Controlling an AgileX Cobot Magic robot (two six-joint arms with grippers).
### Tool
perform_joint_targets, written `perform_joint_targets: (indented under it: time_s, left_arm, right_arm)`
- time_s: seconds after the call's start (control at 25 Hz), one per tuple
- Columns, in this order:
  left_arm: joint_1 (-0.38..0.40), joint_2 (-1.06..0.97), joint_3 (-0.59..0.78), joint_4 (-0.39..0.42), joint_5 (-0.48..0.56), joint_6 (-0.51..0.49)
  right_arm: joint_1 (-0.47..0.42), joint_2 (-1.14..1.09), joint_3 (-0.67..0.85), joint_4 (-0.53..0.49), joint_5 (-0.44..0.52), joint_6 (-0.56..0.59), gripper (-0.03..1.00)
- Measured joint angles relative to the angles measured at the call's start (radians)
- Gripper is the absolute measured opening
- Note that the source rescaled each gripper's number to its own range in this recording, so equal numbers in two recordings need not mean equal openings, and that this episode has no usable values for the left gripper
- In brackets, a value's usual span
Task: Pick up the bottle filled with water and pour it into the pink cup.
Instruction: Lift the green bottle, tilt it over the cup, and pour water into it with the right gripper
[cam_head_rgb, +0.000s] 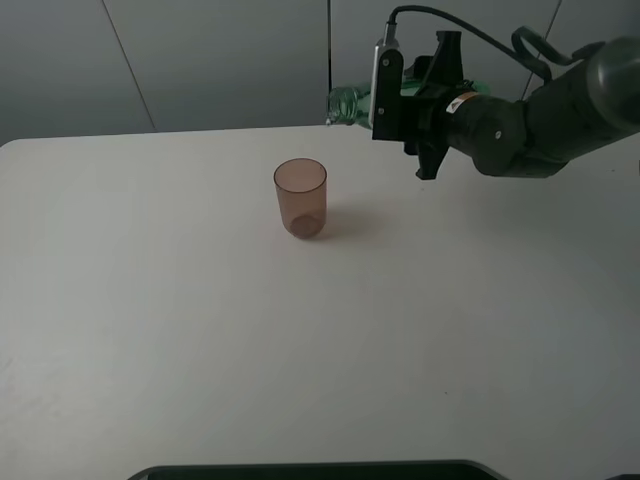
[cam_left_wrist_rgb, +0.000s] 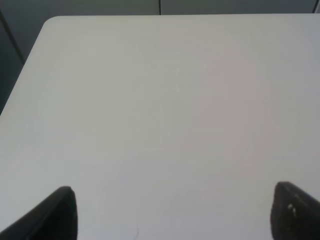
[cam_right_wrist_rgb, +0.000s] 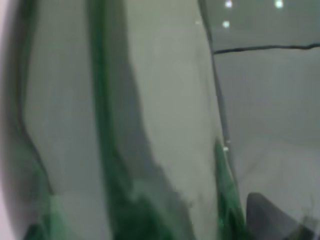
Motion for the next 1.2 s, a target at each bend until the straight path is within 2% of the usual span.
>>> perform_joint_targets:
  time_s: [0.4, 1.2]
  left_arm:
    - [0.0, 0.0, 0.0, 0.0, 0.0, 0.0]
    - [0.0, 0.0, 0.0, 0.0, 0.0, -0.002]
  right_arm:
    - [0.032, 0.0, 0.0, 0.042, -0.002, -0.063, 0.0]
    - [0.033, 0.0, 0.0, 0.072, -0.008, -0.172, 0.0]
